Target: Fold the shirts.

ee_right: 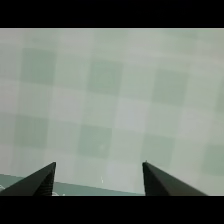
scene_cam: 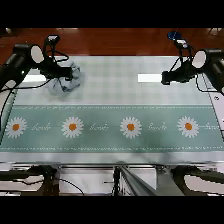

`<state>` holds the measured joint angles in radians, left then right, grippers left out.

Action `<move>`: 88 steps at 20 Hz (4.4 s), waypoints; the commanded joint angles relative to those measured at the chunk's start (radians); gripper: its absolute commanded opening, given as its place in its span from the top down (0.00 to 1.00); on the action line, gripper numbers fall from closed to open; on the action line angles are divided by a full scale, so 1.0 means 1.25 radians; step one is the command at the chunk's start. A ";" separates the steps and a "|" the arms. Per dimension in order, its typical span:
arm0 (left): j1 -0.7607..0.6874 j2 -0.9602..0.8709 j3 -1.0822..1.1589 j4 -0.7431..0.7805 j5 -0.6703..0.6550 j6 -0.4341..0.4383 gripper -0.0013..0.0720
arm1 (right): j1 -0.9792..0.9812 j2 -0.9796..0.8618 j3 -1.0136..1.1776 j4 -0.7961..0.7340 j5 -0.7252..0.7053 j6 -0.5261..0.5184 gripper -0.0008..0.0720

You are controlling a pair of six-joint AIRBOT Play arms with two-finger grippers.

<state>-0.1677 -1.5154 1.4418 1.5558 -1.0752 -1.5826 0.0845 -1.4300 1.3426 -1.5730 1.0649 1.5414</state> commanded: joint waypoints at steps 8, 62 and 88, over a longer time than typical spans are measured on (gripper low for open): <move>0.000 -0.001 0.001 0.000 0.000 0.000 0.03 | 0.000 0.000 0.000 0.000 0.000 0.000 0.17; -0.284 0.086 0.492 0.071 -0.291 0.005 0.93 | -0.002 0.007 0.032 -0.189 0.322 -0.033 0.17; -0.435 -0.049 0.380 -0.111 -0.196 0.025 0.31 | -0.002 0.017 0.032 -0.127 0.294 -0.033 0.17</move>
<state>-0.7887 -1.6852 1.7958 1.3689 -1.3087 -1.5578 0.0826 -1.4094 1.3811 -1.7393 1.4380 1.4998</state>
